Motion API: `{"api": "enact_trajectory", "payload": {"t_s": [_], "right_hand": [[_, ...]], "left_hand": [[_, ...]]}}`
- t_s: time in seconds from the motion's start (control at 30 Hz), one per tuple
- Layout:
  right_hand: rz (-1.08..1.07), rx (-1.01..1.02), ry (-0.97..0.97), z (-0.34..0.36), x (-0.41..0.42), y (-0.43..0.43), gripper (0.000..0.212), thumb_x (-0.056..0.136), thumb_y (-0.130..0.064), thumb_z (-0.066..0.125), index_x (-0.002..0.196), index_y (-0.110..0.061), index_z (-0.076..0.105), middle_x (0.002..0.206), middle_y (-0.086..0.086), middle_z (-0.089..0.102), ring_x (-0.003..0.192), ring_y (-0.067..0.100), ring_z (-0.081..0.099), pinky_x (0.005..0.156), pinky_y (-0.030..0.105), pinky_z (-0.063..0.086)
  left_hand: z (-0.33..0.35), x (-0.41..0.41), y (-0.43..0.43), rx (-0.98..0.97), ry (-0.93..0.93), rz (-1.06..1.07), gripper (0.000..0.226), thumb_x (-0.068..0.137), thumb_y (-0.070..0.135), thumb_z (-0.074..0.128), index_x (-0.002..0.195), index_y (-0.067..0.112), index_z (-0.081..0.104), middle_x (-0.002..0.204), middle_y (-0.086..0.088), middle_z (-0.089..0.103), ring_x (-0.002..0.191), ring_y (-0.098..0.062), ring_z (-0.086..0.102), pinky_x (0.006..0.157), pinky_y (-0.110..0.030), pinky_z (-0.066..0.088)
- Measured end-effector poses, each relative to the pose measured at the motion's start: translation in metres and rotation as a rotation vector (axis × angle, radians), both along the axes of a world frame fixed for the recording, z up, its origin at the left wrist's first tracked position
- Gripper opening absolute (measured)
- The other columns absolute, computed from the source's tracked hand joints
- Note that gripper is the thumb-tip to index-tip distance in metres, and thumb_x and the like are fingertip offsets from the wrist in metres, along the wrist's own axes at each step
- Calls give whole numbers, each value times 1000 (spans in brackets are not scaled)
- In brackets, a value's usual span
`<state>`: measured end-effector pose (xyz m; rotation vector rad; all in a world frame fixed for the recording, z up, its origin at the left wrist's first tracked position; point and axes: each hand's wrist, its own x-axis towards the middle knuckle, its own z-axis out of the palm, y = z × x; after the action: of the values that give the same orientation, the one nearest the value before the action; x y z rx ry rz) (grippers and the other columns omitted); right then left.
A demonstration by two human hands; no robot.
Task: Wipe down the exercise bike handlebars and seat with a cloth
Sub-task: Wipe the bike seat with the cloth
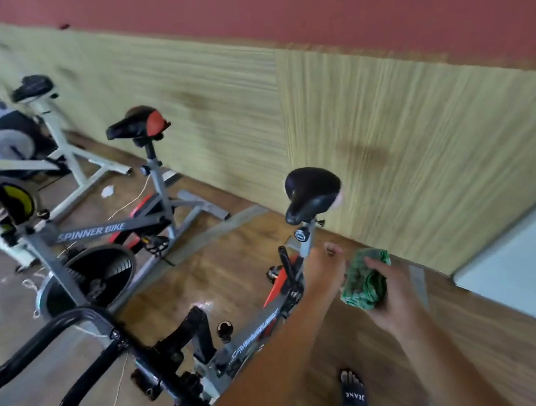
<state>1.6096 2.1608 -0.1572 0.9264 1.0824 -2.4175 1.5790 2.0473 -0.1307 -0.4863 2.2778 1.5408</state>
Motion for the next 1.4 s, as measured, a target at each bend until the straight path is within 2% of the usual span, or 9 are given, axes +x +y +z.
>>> {"api": "enact_trajectory", "payload": {"t_s": [0.23, 0.57, 0.77, 0.87, 1.03, 1.1, 1.23, 1.33, 1.4], "right_hand": [[172, 87, -77, -24, -96, 12, 20, 101, -15, 52, 118, -11, 61, 121, 16, 65, 102, 31, 66, 85, 42, 50], [237, 280, -31, -27, -206, -5, 13, 98, -14, 59, 106, -23, 61, 112, 7, 68, 102, 29, 66, 100, 45, 48], [403, 771, 192, -59, -261, -24, 20, 98, -27, 62, 117, -30, 58, 113, -4, 62, 110, 24, 63, 87, 31, 50], [562, 1061, 408, -87, -273, -42, 55, 100, -22, 57, 150, -27, 35, 133, -14, 45, 121, 4, 47, 93, 15, 40], [804, 1391, 615, -138, -270, -75, 73, 87, -5, 63, 150, -30, 36, 158, -4, 33, 141, 19, 37, 109, 40, 40], [917, 1544, 706, -151, -270, -88, 73, 82, -16, 69, 148, -28, 39, 160, -4, 32, 142, 20, 38, 108, 40, 35], [1268, 1812, 1086, -176, -285, -102, 52, 90, -43, 49, 137, -22, 55, 152, 1, 47, 144, 24, 38, 120, 50, 17], [1602, 1778, 1422, -175, -318, -101, 53, 95, -40, 29, 128, -17, 64, 133, 3, 62, 137, 26, 47, 122, 53, 17], [1798, 1812, 1399, -174, -362, -107, 43, 95, -34, 37, 117, -19, 70, 119, 1, 67, 126, 24, 52, 121, 55, 13]], "left_hand": [[-32, -74, -7, -20, -86, 201, 18, 96, 4, 46, 96, 12, 62, 57, 9, 52, 36, 2, 49, 41, -13, 35], [-72, -180, -13, -123, -102, 344, 23, 95, 11, 48, 102, 13, 70, 105, -10, 71, 97, -26, 65, 76, -28, 44], [-93, -244, -48, -285, -222, 484, 38, 96, 14, 45, 132, 18, 55, 134, -9, 51, 127, -30, 45, 106, -44, 35], [-125, -267, -66, -127, -337, 461, 36, 101, 14, 40, 134, 10, 53, 124, -10, 56, 117, -27, 51, 104, -42, 39], [-172, -278, -83, 359, -493, 642, 17, 95, 18, 52, 88, 12, 67, 86, -4, 67, 71, -17, 63, 58, -26, 49], [-184, -275, -90, 561, -521, 771, 21, 92, 22, 55, 87, 8, 70, 83, -8, 72, 70, -20, 70, 57, -26, 51], [-209, -260, -101, 803, -596, 1011, 48, 103, 43, 38, 91, 9, 69, 87, -9, 73, 76, -22, 71, 66, -30, 55], [-218, -252, -101, 892, -585, 1123, 45, 104, 44, 37, 90, 11, 65, 90, -7, 67, 82, -22, 66, 70, -29, 50], [-220, -254, -98, 934, -580, 1186, 47, 107, 39, 34, 88, 6, 61, 79, -8, 65, 68, -20, 65, 61, -28, 52]]}}
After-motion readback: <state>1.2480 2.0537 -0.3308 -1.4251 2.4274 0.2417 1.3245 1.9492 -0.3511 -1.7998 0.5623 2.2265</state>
